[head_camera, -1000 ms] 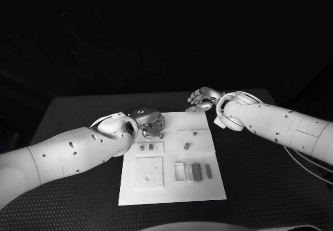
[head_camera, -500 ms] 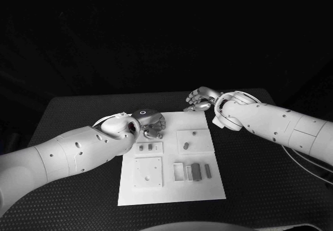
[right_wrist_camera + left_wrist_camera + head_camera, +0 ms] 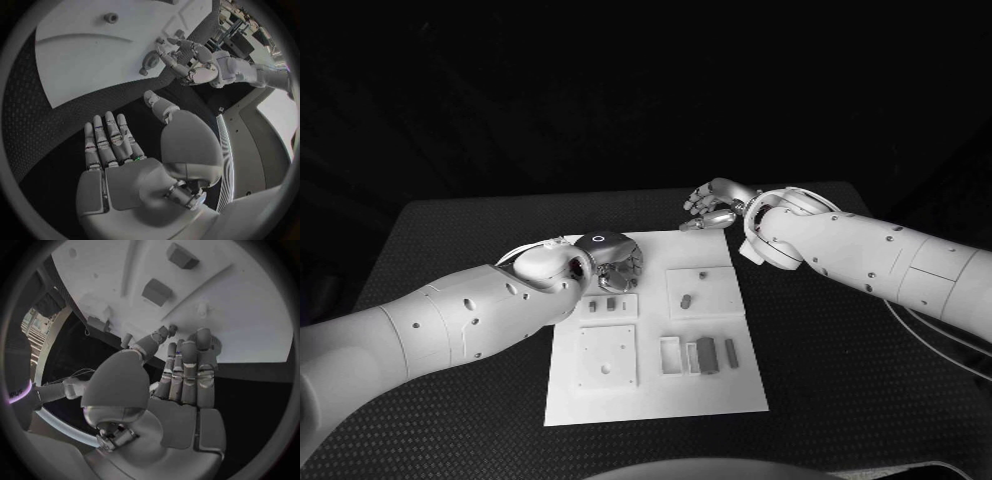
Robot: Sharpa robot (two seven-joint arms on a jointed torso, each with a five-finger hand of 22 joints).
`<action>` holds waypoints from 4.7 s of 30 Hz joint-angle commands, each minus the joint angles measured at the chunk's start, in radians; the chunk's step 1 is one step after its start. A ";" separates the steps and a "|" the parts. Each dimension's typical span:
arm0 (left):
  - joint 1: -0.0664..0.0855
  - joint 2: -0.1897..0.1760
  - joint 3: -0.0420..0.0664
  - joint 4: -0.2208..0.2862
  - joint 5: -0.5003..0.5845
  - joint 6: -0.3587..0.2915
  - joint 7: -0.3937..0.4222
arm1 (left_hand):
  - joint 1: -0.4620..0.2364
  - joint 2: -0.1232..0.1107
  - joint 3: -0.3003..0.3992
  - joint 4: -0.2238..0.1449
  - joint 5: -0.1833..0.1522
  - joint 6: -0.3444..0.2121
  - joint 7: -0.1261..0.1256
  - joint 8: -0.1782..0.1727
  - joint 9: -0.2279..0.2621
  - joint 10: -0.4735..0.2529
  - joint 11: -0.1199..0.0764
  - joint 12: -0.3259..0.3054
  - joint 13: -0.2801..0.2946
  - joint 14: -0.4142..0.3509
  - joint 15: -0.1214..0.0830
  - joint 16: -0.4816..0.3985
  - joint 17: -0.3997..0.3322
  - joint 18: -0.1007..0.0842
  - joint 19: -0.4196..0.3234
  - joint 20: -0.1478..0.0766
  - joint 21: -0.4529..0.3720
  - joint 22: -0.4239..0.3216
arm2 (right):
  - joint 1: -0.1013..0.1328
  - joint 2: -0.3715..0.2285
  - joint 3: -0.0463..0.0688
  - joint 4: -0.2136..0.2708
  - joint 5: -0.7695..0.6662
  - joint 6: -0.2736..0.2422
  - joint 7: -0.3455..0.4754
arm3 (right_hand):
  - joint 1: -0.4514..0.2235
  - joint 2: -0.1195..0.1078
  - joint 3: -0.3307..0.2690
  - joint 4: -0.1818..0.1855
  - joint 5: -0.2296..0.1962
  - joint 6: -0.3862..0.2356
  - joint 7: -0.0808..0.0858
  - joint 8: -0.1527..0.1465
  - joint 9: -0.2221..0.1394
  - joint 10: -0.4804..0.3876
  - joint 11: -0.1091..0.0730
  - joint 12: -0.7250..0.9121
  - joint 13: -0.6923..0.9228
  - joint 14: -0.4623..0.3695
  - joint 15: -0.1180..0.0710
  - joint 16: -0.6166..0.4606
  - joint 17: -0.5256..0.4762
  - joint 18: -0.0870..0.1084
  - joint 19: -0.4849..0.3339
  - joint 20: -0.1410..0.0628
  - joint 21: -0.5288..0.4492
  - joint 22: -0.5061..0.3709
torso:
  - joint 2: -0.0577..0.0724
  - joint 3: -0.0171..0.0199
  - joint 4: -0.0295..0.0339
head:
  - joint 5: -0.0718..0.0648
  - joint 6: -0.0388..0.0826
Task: Assemble the parts on the task board
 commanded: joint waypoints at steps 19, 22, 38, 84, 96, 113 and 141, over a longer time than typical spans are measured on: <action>-0.021 0.022 -0.001 -0.041 -0.014 -0.005 0.023 | 0.004 0.032 0.016 0.000 -0.001 0.034 0.004 0.011 -0.005 0.055 -0.004 -0.008 0.001 0.017 0.001 0.018 0.003 0.069 0.017 -0.002 0.022 0.024 | 0.000 0.001 0.000 0.003 0.000 -0.002 0.011 | 0.001 0.013 -0.007 -0.002 -0.001 -0.008 0.039 0.005 0.002 0.004 0.002 -0.006 -0.001 -0.001 0.006 0.006 0.001 -0.013 -0.003 -0.001 -0.004 0.019 | -0.001 0.0000 0.0000 | -0.005 -0.006; -0.022 0.025 -0.001 -0.043 -0.014 -0.005 0.025 | 0.002 0.036 0.017 0.001 -0.001 0.037 0.005 0.011 -0.006 0.060 -0.005 -0.009 0.001 0.019 0.000 0.020 0.003 0.069 0.019 -0.003 0.025 0.024 | 0.000 0.002 0.000 0.003 0.000 -0.002 0.011 | 0.001 0.013 -0.007 -0.002 -0.001 -0.008 0.039 0.005 0.002 0.004 0.002 -0.006 -0.001 -0.002 0.007 0.006 0.001 -0.013 -0.004 -0.001 -0.004 0.019 | -0.001 -0.0003 0.0007 | -0.006 -0.006; -0.029 0.028 -0.002 -0.047 -0.020 0.017 0.019 | 0.002 0.038 0.020 -0.002 -0.001 0.052 0.005 0.016 -0.007 0.084 -0.013 -0.008 0.005 0.029 -0.007 0.029 0.005 0.070 0.026 -0.008 0.036 0.025 | 0.000 0.003 0.000 0.004 0.000 -0.001 0.011 | 0.001 0.014 -0.008 -0.002 -0.001 -0.008 0.039 0.006 0.002 0.004 0.002 -0.006 -0.001 -0.003 0.007 0.006 0.001 -0.013 -0.003 -0.001 -0.005 0.020 | -0.001 0.0009 -0.0002 | -0.006 -0.009; -0.039 0.016 -0.014 -0.068 -0.058 0.014 0.006 | 0.067 0.065 0.095 -0.004 -0.001 0.118 -0.019 0.034 -0.009 0.182 -0.048 -0.002 0.042 0.068 -0.041 0.048 0.005 0.055 0.041 -0.037 0.073 0.023 | 0.000 -0.002 0.000 0.008 0.000 -0.002 0.013 | 0.000 0.015 -0.010 -0.002 -0.001 -0.008 0.040 0.007 0.002 0.005 0.002 -0.006 -0.002 -0.004 0.008 0.008 0.002 -0.013 -0.002 0.000 -0.007 0.020 | -0.002 -0.0002 0.0012 | -0.015 -0.018; -0.039 0.013 -0.014 -0.064 -0.057 -0.040 0.022 | 0.069 0.075 0.109 -0.004 -0.001 0.141 -0.029 0.043 -0.006 0.207 -0.058 -0.002 0.055 0.091 -0.052 0.054 0.006 0.052 0.061 -0.048 0.087 0.023 | 0.000 -0.002 0.000 0.007 0.000 -0.003 0.013 | -0.001 0.016 -0.010 -0.002 -0.001 -0.008 0.040 0.008 0.002 0.005 0.003 -0.006 -0.002 -0.004 0.008 0.008 0.002 -0.012 -0.002 0.000 -0.007 0.020 | -0.001 0.0003 -0.0001 | -0.014 -0.016; -0.039 -0.016 -0.003 -0.015 -0.041 -0.086 0.022 | 0.068 0.077 0.113 -0.004 -0.001 0.144 -0.030 0.044 -0.005 0.212 -0.060 -0.004 0.059 0.096 -0.055 0.053 0.005 0.051 0.065 -0.051 0.088 0.022 | 0.000 -0.005 0.000 0.010 0.000 -0.004 0.014 | -0.001 0.016 -0.011 -0.002 -0.001 -0.008 0.040 0.008 0.002 0.005 0.003 -0.006 -0.002 -0.004 0.009 0.009 0.002 -0.012 -0.001 0.000 -0.008 0.020 | -0.003 0.0004 0.0015 | -0.012 -0.017; -0.028 -0.137 0.055 0.087 -0.020 -0.055 0.009 | 0.070 0.075 0.118 -0.004 -0.001 0.144 -0.030 0.043 -0.004 0.214 -0.061 -0.008 0.062 0.099 -0.055 0.050 0.004 0.050 0.067 -0.053 0.086 0.019 | 0.000 -0.007 0.000 0.006 0.001 -0.002 0.014 | -0.001 0.016 -0.011 -0.002 -0.001 -0.009 0.041 0.009 0.002 0.005 0.004 -0.006 -0.002 -0.004 0.010 0.010 0.002 -0.011 0.000 -0.001 -0.008 0.020 | -0.002 -0.0022 0.0031 | 0.001 -0.017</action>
